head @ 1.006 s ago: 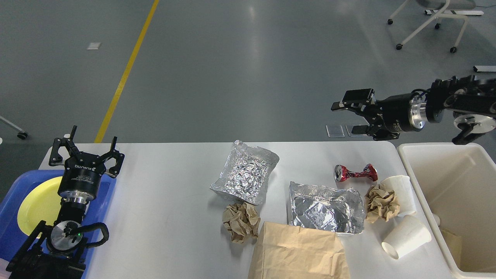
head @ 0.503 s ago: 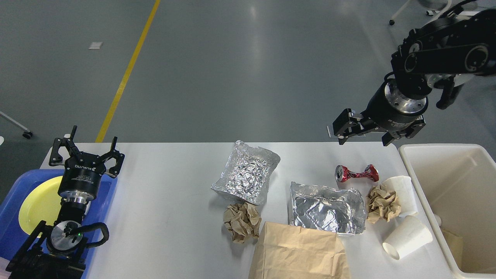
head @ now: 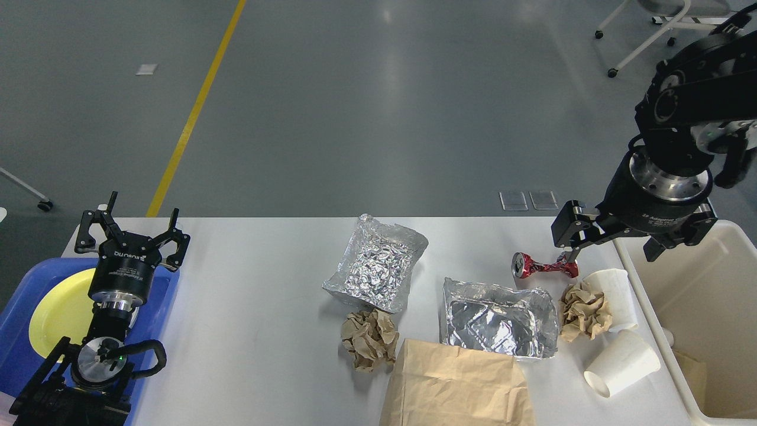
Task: Tidy desktop
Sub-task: 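Move the right gripper over the large brown paper bag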
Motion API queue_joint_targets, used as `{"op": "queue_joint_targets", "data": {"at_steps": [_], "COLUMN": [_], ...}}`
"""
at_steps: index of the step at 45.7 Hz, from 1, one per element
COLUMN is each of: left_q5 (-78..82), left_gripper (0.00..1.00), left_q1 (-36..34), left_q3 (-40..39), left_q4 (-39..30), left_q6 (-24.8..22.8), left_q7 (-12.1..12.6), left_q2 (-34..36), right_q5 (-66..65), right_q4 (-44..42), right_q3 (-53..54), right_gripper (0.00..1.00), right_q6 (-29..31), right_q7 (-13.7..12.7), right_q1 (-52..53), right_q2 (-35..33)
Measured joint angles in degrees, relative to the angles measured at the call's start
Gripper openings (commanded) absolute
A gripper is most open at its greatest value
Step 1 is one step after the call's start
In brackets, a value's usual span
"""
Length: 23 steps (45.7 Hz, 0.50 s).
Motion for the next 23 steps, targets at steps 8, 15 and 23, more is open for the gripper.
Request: {"op": "queue_joint_targets", "data": {"at_steps": [8,15,23], "left_q5": [0.00,0.00,0.00], "left_gripper": [0.96,0.96,0.96], "left_q1": [0.00,-0.01,-0.01], "left_q3": [0.00,0.00,0.02], "left_q4": [0.00,0.00,0.00], "left_q6": [0.00,0.00,0.00], "left_q7": [-0.02,-0.02,-0.01], "left_q2": [0.00,0.00,0.00], "right_q5": [1.33,4.42,4.47], "right_q4": [0.47,0.50,0.18], "right_q3": [0.92,2.21,7.79], "right_gripper": [1.00,1.00,1.00], "right_q6": [0.96,0.38,0.20], "right_q7": [0.45,0.51,0.50], "right_q1": [0.94,-0.34,-7.06], "right_q2": [-1.66,-1.34,0.34]}}
